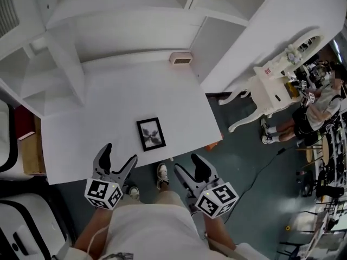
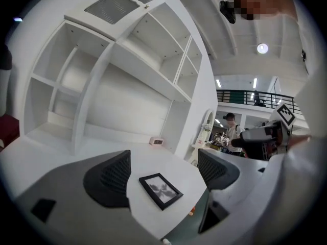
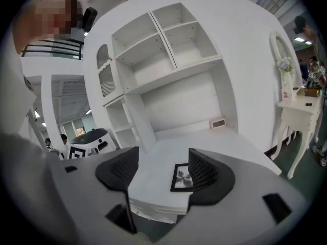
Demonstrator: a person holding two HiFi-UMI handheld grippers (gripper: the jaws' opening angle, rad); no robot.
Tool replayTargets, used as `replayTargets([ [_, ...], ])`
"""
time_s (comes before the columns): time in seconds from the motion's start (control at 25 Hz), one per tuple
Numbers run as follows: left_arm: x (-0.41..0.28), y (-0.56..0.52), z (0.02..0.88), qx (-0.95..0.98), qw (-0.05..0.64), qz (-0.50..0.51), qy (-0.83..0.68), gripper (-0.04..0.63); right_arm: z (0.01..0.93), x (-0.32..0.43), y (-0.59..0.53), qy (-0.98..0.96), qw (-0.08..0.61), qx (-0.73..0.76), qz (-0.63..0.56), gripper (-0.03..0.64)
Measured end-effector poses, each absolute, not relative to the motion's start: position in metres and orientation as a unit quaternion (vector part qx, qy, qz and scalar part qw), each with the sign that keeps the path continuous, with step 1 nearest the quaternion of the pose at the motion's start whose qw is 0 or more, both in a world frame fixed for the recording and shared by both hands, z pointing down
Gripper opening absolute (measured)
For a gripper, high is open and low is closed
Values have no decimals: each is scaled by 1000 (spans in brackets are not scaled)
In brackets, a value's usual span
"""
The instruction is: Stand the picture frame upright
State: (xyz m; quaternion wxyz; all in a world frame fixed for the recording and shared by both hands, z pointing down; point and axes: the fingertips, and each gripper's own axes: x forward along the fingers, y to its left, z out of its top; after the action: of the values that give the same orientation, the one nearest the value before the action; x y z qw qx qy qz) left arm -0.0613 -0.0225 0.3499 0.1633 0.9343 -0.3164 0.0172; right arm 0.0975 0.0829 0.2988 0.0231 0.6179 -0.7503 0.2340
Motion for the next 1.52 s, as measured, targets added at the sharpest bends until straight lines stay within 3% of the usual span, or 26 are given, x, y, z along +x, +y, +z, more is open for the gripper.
replayTargets([
  [0.44, -1, -79, 405, 883, 210, 85, -412, 402, 387, 150, -36, -815, 98, 484, 303, 302],
  [0.88, 29, -118, 527, 841, 313, 213, -385, 367, 516, 145, -94, -802, 236, 427, 345, 301],
  [1.28, 38, -128, 561, 840, 305, 255, -369, 264, 569, 145, -103, -767, 265, 440, 385, 283],
  [1.52, 47, -130, 564, 834, 316, 272, -362, 245, 569, 151, -108, -755, 261, 457, 391, 244],
])
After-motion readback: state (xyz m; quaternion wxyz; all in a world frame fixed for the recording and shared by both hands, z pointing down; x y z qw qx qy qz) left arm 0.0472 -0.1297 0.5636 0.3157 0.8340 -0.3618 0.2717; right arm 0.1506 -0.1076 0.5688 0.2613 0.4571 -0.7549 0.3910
